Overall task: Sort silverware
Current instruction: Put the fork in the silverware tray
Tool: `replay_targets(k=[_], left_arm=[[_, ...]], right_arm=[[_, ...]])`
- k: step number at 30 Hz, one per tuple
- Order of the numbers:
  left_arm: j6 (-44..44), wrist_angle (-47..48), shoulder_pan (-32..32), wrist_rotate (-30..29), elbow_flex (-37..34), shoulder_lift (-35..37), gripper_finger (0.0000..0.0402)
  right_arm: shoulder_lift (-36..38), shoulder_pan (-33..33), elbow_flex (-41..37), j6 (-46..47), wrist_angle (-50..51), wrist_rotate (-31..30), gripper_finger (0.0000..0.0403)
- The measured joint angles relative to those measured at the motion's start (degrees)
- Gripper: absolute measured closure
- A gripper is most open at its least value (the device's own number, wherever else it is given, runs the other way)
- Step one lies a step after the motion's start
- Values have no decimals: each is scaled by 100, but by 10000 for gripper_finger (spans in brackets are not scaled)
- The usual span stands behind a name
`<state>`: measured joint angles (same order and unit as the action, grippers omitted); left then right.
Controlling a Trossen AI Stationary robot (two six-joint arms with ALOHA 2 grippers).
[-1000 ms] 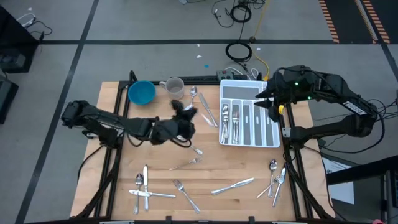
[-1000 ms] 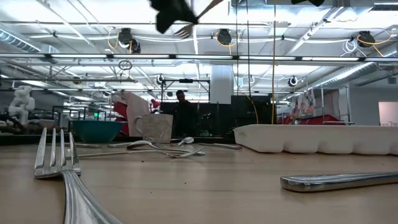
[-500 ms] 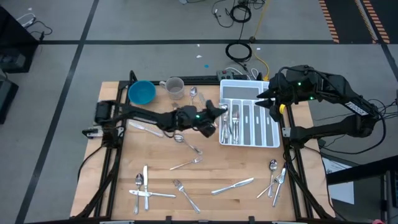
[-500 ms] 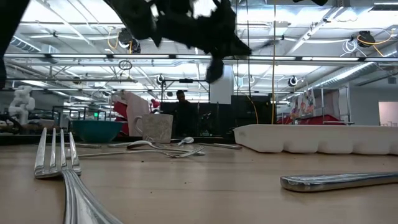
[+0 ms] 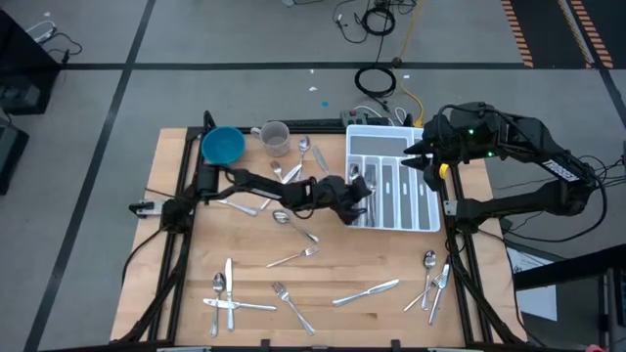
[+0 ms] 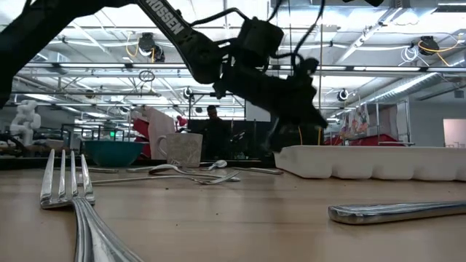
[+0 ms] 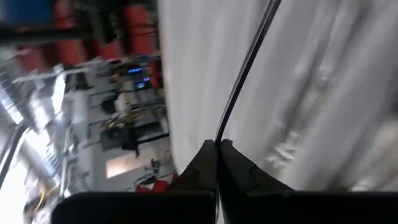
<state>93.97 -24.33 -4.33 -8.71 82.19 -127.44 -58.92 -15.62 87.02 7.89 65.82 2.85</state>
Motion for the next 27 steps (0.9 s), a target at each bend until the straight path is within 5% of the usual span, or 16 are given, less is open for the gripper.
replay_targets(k=[9, 27], left_arm=[[127, 107, -88, 702, -2, -2, 401], [96, -193, -530, 1151, 66, 2, 401]], right_arm=[[0, 0, 0, -148, 0, 0, 259], [0, 0, 0, -164, 4, 20, 259]])
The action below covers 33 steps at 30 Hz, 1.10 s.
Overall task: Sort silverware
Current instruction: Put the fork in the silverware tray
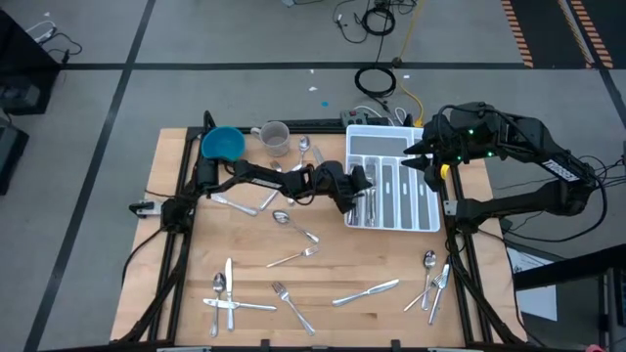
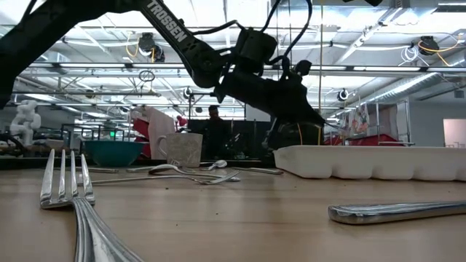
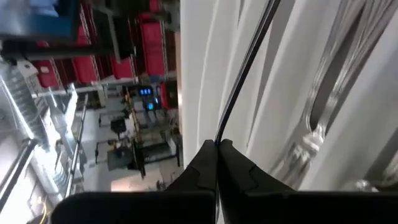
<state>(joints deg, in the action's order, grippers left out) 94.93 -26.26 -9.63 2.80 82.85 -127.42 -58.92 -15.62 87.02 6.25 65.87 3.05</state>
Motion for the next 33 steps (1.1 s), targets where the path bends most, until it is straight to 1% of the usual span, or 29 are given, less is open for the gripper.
replay_targets(k=[2, 4, 7, 12, 15, 18, 24, 33], left_arm=[[-1, -3, -4, 144, 0, -10, 401], [-4, -152, -5, 147, 15, -111, 401], [-8, -176, -15, 44, 56, -333, 401], [-13, -168, -19, -239, 378, -752, 401], [-14, -212, -15, -261, 554, -922, 401], [-141, -113, -15, -303, 690, -987, 400], [-572, -92, -19, -305, 715, -981, 385], [-599, -16, 6, -317, 715, -978, 380]], right_arm=[[0, 0, -2, -31, 0, 0, 259], [0, -1, -2, -49, -2, 1, 259], [0, 4, -2, -49, 0, 2, 259], [0, 4, -2, -51, 23, 4, 259], [0, 5, -2, -51, 38, 15, 259], [0, 56, -2, -77, 59, 29, 259], [0, 205, -2, -97, 66, 28, 259], [0, 267, -2, -119, 74, 26, 259]])
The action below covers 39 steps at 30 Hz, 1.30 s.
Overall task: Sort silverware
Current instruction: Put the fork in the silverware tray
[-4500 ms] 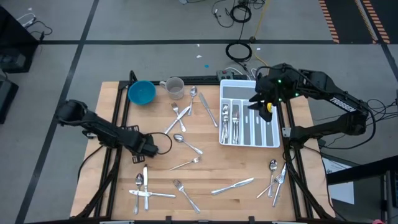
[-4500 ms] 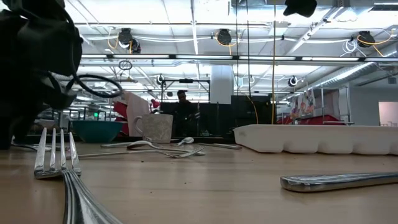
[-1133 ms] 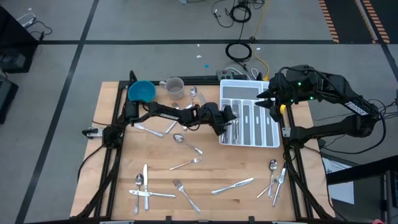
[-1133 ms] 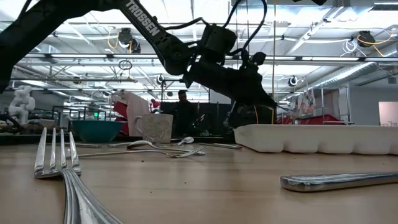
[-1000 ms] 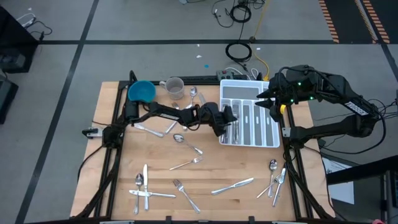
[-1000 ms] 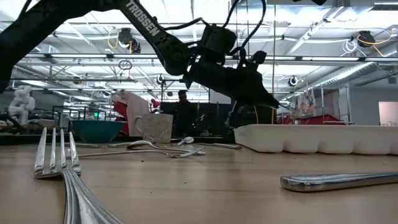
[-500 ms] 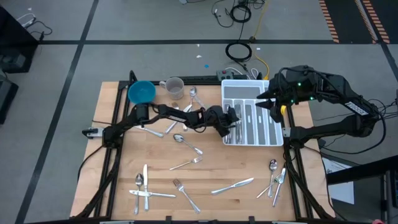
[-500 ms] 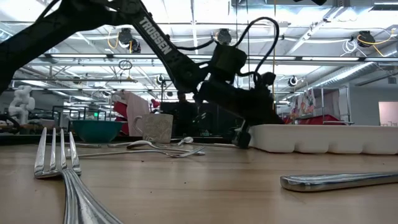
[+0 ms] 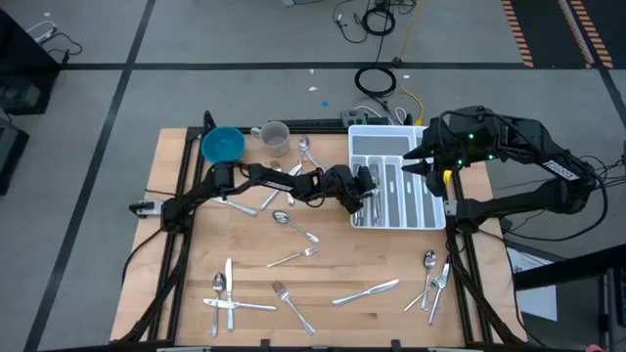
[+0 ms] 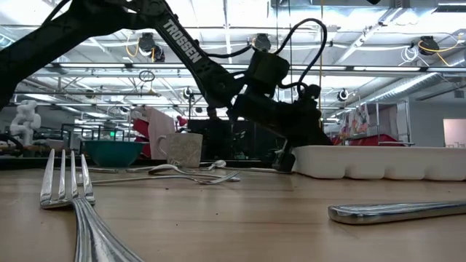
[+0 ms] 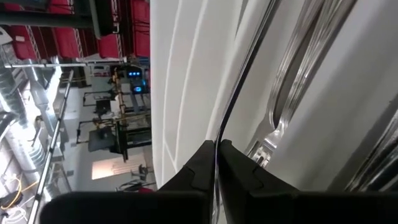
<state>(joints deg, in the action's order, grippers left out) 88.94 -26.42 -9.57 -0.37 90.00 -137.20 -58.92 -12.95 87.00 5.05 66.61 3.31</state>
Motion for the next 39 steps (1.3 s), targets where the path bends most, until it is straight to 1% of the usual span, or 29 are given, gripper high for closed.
replay_targets(k=[6, 11, 14, 16, 18, 26, 33, 36, 39], left_arm=[[3, 292, 23, -39, 164, -4, 379], [-41, 529, 42, -38, 506, -39, 379], [-48, 1014, 70, -48, 700, -40, 379], [-16, 1465, 82, -196, 805, -38, 378], [-17, 1705, 106, -308, 872, -26, 378], [-9, 1673, 181, -645, 870, -18, 378], [145, 1498, 259, -1623, 905, -18, 378], [150, 1495, 257, -1581, 909, -18, 378], [363, 1280, 275, -1573, 909, -18, 378]], right_arm=[[0, 0, 0, -41, 6, -2, 259], [0, 0, 0, -41, 9, 0, 259], [0, -2, 0, -41, 23, 104, 257], [0, 0, 0, -41, 42, 156, 252], [0, 0, 0, -9, 66, 161, 245], [0, 0, 0, 25, 138, 151, 219], [0, 0, 0, 27, 138, 151, 218], [0, 0, 0, 27, 135, 146, 218], [0, 0, 0, 27, 134, 137, 218]])
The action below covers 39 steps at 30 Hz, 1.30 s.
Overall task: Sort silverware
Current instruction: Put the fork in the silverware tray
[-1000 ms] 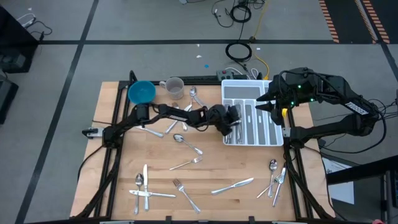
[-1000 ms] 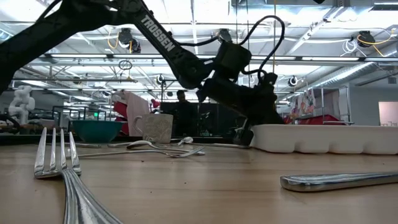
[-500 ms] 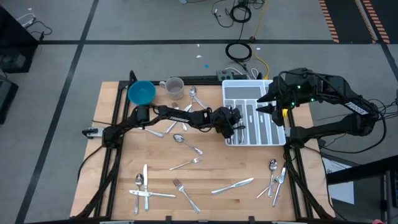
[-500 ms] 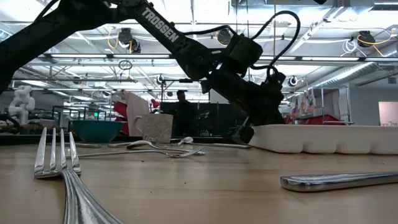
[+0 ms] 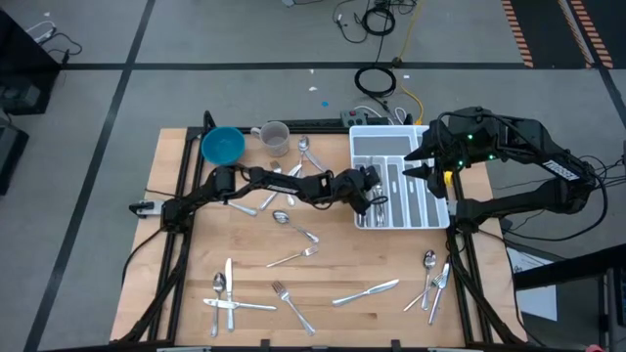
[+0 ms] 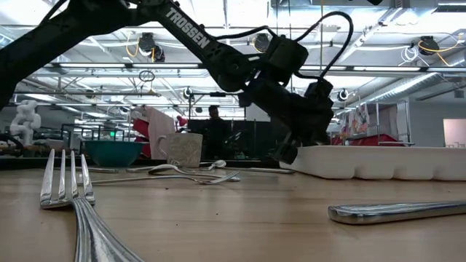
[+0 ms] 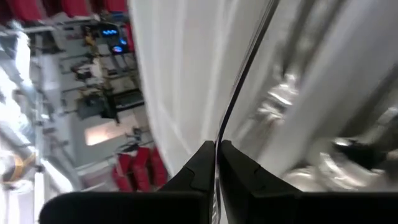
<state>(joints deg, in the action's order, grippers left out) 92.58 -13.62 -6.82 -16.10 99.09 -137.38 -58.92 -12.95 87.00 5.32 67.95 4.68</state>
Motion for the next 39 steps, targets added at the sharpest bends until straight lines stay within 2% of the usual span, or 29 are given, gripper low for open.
replay_targets(k=[4, 10, 17, 24, 29, 39], left_arm=[[107, -112, 102, -190, 13, 2, 378], [-175, -51, 114, 594, 14, 2, 379], [-310, 998, 150, 631, 547, 2, 379], [-977, 2343, 146, 633, 1300, 2, 379], [-963, 2896, 101, 790, 1412, 9, 379], [-1021, 2916, 52, 653, 1656, 9, 379]], right_arm=[[0, 0, 0, 10, 1, -13, 218], [0, 0, 0, 101, 29, -9, 218], [0, 0, 0, 94, 160, 9, 218], [0, 0, 0, 87, 215, 12, 218], [0, 0, 0, 98, 215, 11, 218], [19, -2, -133, 148, 214, -28, 218]])
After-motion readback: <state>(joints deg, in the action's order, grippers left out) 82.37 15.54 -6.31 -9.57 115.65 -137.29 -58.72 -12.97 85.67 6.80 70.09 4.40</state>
